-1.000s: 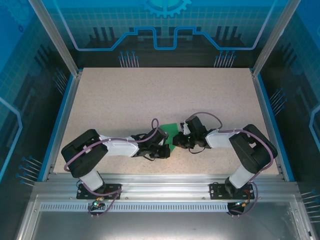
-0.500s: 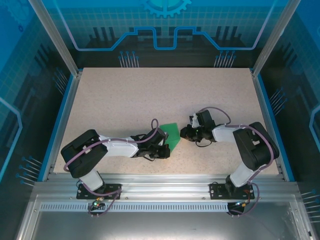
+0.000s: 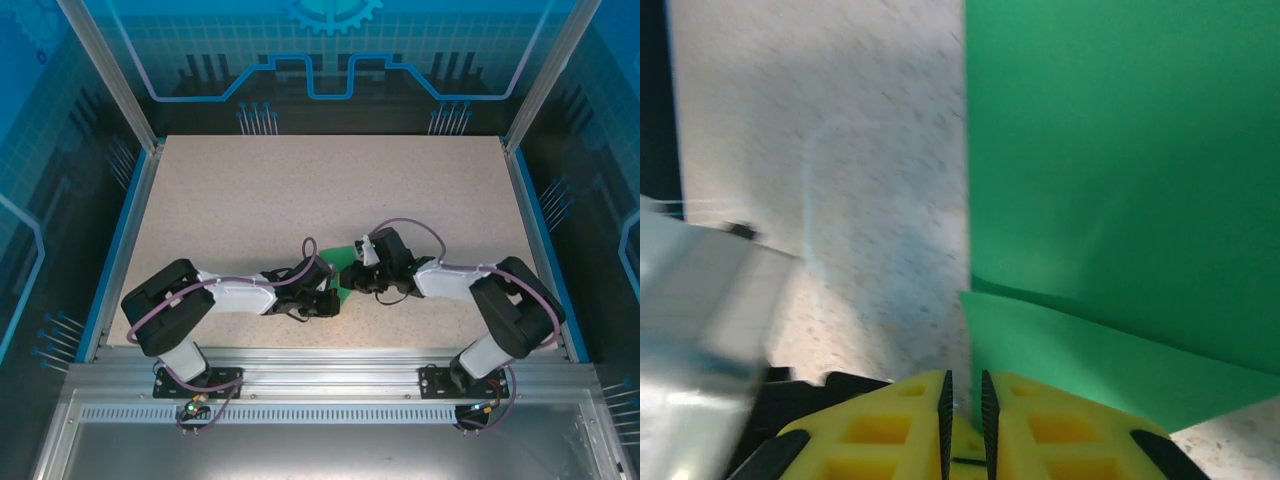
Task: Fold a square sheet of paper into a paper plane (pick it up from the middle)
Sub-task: Third fold the triangle at the center of the table.
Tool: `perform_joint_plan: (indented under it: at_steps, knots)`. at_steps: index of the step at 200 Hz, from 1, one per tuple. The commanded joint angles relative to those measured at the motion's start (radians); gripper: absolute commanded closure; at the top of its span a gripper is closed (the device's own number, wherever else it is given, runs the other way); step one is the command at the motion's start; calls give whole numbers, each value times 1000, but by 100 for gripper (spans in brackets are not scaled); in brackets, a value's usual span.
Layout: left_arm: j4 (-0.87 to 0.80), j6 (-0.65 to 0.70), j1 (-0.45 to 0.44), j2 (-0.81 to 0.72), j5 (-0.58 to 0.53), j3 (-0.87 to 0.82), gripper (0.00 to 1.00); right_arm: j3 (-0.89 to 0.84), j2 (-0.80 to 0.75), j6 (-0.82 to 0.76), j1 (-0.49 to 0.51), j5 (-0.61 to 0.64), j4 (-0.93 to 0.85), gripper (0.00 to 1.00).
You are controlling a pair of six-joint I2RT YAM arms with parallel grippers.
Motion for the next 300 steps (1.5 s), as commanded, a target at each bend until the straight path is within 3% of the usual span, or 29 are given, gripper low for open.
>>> perform_joint_plan:
  at_steps: [1,44,100,188,300]
  knots:
    - [-111,5,0,-10,-44,-15,91,7,68,23,8,23,13,83]
    - [-145,16,-1,-55,-39,-22,89,15,146,24,2,53,1,86]
    - [-156,26,0,-194,-1,-4,81,10,139,20,4,49,1,86]
    - [-118,15,2,-1,70,68,81,12,146,23,4,47,4,86]
    - [-177,-30,5,-53,71,-95,81,20,155,10,2,49,-11,86]
